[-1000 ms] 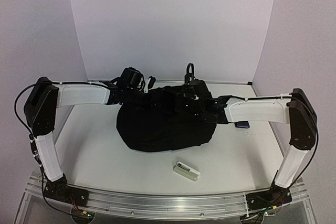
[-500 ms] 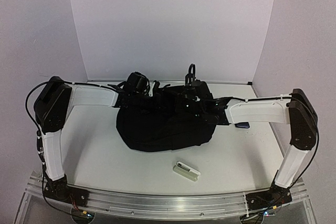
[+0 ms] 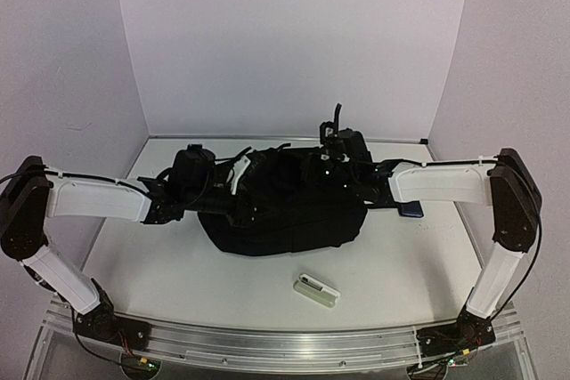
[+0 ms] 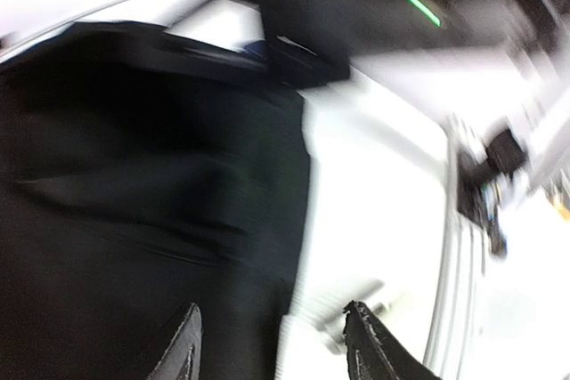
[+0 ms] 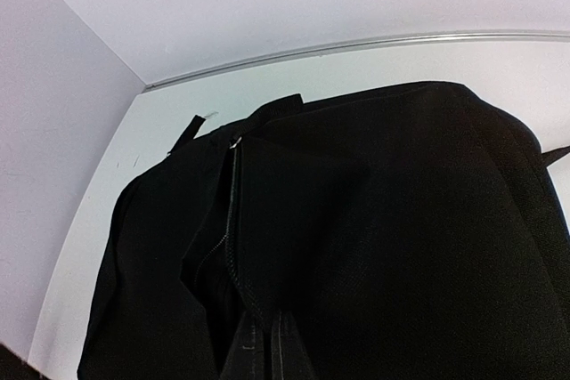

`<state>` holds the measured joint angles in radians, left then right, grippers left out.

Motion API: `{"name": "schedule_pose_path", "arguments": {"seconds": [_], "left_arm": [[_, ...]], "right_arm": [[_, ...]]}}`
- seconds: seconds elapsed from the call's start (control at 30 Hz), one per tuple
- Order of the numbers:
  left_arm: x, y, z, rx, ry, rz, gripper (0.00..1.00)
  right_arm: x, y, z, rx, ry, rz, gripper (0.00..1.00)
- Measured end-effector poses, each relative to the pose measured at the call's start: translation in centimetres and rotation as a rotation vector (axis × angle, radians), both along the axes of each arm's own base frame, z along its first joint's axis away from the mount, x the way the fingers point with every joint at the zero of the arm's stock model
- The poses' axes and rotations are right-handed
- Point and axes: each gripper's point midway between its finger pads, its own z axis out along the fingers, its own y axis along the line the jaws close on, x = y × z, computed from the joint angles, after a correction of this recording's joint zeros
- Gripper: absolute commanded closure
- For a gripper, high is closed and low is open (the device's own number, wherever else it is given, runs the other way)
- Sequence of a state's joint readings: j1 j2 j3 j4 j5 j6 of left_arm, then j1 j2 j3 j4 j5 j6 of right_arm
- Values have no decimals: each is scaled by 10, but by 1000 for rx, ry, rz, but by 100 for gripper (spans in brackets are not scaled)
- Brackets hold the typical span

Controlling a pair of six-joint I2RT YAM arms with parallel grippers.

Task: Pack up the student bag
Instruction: Adjust the student bag at the center of the board, then pick up the stationery from the center of the board.

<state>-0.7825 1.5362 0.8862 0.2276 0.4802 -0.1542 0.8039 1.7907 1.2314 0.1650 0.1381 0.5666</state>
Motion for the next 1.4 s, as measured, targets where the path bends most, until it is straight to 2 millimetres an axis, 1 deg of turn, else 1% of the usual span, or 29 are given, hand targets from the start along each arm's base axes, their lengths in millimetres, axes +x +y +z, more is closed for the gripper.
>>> {"name": "schedule_pose_path", "arguments": {"seconds": [0.07, 0.2, 0.27, 0.43, 0.53, 0.57, 0.63, 0.73, 0.83, 0.93, 1.07, 1.33, 1.4], "left_arm": [[-28, -8, -11, 16, -44, -87, 42], [-80, -22, -42, 79, -92, -245, 41], [-90, -31, -54, 98, -130, -296, 41], [-96, -43, -96, 173, -168, -361, 39], [-101, -49, -113, 206, -190, -399, 38], [-104, -53, -116, 211, -202, -415, 37], [-107, -59, -118, 215, -230, -442, 36], [-110, -70, -116, 208, -270, -475, 35], [-109, -80, -115, 200, -302, -498, 34], [-107, -88, -117, 198, -323, -519, 33], [-111, -90, -127, 215, -325, -549, 32], [-125, -92, -143, 257, -299, -610, 31], [-127, -92, -148, 271, -294, -619, 33]], "right_arm": [[0, 0, -1, 9, 10, 14, 100], [-2, -3, -1, 19, 20, 30, 100], [-2, -4, 0, 23, 22, 36, 100], [-3, -3, 0, 28, 24, 43, 100], [-4, -4, 2, 31, 22, 46, 100], [-4, -4, 2, 31, 22, 46, 100], [-5, -5, 3, 33, 21, 46, 100], [-5, -6, 4, 35, 21, 47, 100], [-5, -7, 4, 38, 22, 50, 100], [-5, -8, 5, 42, 23, 54, 100], [-5, -10, 5, 45, 25, 57, 100], [-3, -14, 9, 57, 25, 60, 100], [-3, -16, 8, 58, 27, 59, 100]]}}
